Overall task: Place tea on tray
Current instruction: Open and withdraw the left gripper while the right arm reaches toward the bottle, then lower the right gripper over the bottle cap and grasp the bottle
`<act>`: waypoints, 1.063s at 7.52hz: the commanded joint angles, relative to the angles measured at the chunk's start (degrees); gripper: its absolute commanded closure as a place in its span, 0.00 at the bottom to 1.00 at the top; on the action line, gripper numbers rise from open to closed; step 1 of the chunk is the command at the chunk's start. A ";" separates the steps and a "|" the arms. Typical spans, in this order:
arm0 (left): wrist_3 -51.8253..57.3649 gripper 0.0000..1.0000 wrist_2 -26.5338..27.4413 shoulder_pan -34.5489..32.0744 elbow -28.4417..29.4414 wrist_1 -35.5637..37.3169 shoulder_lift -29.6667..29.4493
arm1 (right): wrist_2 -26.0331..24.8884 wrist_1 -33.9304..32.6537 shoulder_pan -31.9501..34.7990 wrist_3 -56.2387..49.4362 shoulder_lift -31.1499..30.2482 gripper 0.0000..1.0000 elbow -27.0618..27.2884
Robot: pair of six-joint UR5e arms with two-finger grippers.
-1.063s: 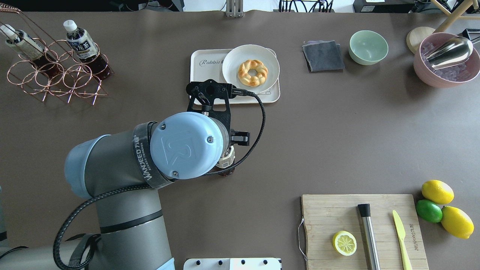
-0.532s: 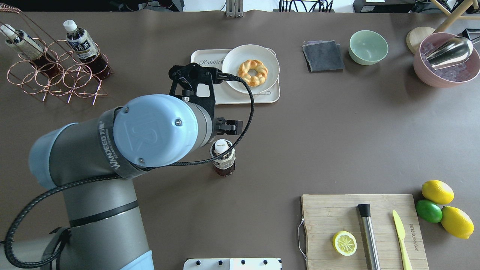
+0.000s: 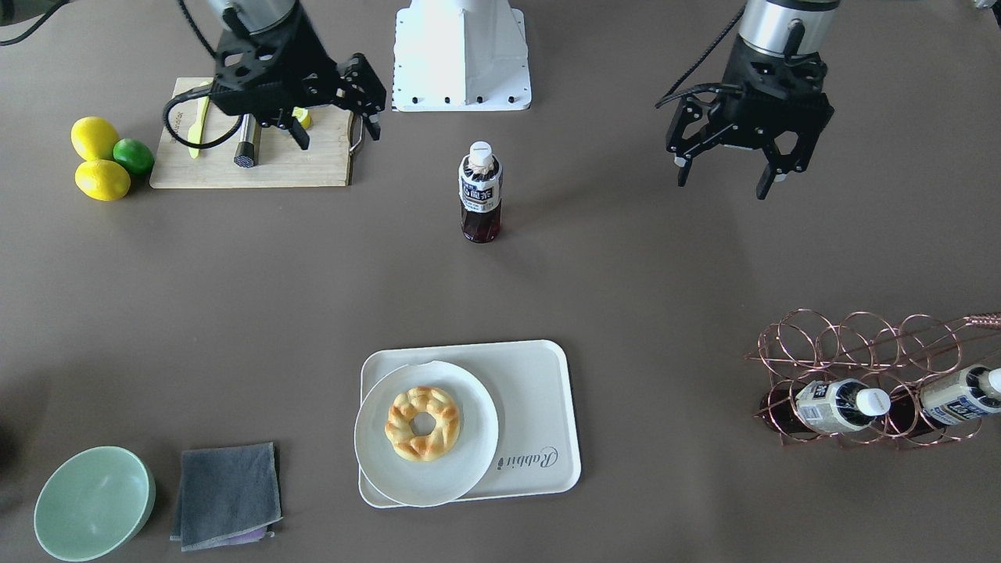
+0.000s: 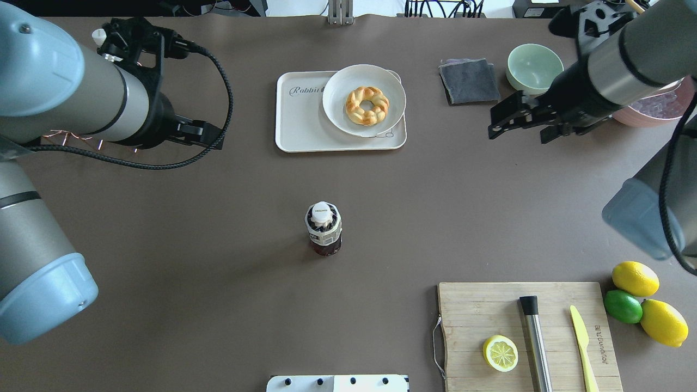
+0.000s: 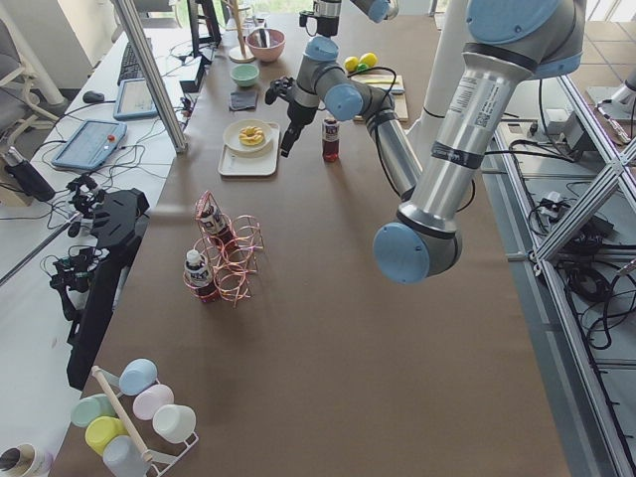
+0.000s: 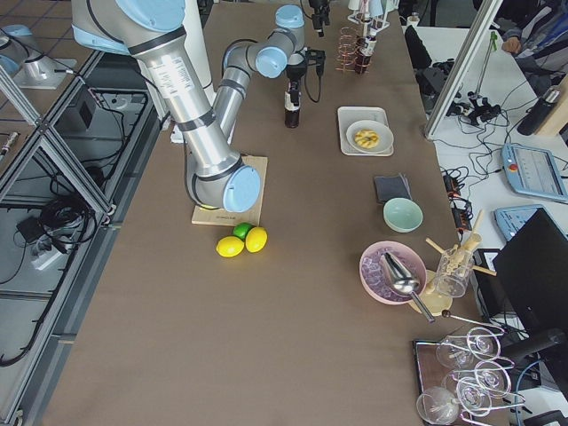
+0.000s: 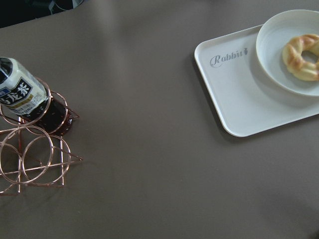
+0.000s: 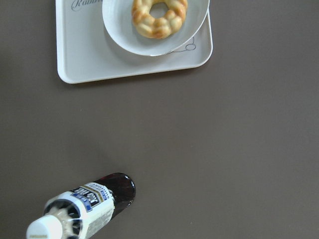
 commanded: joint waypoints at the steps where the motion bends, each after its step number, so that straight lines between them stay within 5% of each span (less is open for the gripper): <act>1: 10.34 0.03 -9.88 -8.82 5.76 -17.53 12.03 | -8.95 -7.47 -9.85 4.18 12.41 0.03 -6.95; 6: 12.75 0.03 -11.48 -10.95 6.31 -21.01 15.23 | -12.55 -7.12 -12.93 4.54 20.16 0.15 -17.43; 8: 12.75 0.03 -11.40 -10.95 6.31 -23.11 16.98 | -13.53 -7.03 -13.20 4.01 20.44 0.28 -19.02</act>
